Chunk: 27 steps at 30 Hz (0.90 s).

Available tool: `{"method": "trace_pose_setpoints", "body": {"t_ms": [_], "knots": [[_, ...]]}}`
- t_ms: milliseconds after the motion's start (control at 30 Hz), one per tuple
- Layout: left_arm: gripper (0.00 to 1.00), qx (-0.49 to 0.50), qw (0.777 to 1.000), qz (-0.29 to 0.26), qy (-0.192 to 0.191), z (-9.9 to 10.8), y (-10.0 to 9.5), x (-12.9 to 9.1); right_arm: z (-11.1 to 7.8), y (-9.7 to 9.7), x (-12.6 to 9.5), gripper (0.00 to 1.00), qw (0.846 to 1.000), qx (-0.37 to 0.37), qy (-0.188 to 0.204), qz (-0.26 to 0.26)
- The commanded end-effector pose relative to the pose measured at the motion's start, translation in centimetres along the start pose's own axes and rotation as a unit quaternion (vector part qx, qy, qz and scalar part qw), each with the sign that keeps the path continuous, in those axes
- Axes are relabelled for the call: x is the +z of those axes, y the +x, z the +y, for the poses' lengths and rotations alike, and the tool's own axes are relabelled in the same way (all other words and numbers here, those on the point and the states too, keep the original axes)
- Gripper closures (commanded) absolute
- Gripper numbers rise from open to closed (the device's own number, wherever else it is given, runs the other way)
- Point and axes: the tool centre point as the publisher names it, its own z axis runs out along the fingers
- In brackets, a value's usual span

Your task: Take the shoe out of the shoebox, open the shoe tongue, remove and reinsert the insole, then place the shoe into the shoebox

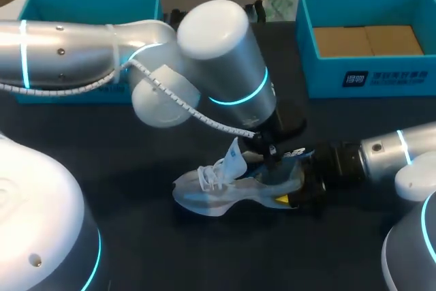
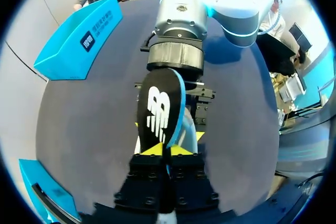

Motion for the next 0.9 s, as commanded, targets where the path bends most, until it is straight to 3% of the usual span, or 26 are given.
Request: {"method": "trace_pose_setpoints", "body": {"t_ms": [33,267,533,700,900], "knots": [[0.43,0.003,1.0,-0.005,-0.003,-0.1,0.1,-0.6,0.2,0.1,0.0,1.0,1.0,0.0,0.002,-0.001],[0.29,0.015,0.999,-0.031,0.008,0.3,0.9,-2.0,0.2,0.1,0.0,1.0,1.0,0.0,0.002,-0.001],[0.33,0.018,0.996,-0.084,0.02,0.2,1.7,-2.5,0.2,0.1,0.0,1.0,1.0,0.0,0.002,-0.001],[0.42,0.018,0.995,-0.1,0.02,0.0,1.7,-2.4,0.2,0.1,0.0,1.0,1.0,0.0,0.002,-0.001],[0.42,0.009,0.99,-0.138,0.015,-0.6,1.9,-1.9,0.2,0.1,0.0,1.0,1.0,0.0,0.002,-0.001]]}}
